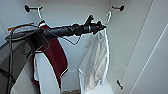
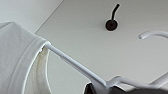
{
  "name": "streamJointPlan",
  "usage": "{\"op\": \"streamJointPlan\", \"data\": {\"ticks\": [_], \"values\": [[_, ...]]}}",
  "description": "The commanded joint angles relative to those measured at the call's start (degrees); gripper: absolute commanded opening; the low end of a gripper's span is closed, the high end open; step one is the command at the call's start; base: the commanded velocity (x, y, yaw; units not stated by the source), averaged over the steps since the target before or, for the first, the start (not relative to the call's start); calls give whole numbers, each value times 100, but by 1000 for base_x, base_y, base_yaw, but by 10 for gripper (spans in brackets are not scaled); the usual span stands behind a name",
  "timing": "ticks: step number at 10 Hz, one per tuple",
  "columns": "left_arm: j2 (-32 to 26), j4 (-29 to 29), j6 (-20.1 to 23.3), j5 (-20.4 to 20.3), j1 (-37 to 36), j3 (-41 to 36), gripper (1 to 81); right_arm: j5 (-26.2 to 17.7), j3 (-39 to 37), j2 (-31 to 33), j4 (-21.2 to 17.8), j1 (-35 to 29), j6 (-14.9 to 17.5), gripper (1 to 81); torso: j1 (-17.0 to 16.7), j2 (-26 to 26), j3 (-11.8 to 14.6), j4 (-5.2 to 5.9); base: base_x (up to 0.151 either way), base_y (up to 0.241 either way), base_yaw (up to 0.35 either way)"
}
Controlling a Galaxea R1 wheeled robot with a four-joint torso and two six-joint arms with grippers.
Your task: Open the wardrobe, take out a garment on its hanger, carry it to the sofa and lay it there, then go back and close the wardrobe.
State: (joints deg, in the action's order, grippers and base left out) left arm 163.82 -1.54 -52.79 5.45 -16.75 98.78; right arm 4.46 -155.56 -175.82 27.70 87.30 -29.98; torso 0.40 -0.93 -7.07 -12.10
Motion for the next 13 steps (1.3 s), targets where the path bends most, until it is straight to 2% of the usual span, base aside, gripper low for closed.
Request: {"op": "streamJointPlan", "data": {"ticks": [1, 7, 9, 13], "values": [[474, -180, 31, -211, -1045, 131, 10, -244, 45, -8, 25, -208, 18, 811, 0, 0, 0, 2, 0, 0, 0], [1312, -163, 31, -211, -702, 739, 10, -174, 27, 1, 16, -225, 18, 811, 0, 0, 0, 2, 0, 0, 0], [1304, -163, 31, -229, -667, 731, 10, -173, 18, 1, 16, -225, 18, 811, 0, 0, 0, 2, 0, 0, 0], [1110, -154, 23, -272, -649, 634, 10, -165, 18, 1, 16, -225, 18, 811, 7, 5, -2, 2, -93, 0, 0]]}}
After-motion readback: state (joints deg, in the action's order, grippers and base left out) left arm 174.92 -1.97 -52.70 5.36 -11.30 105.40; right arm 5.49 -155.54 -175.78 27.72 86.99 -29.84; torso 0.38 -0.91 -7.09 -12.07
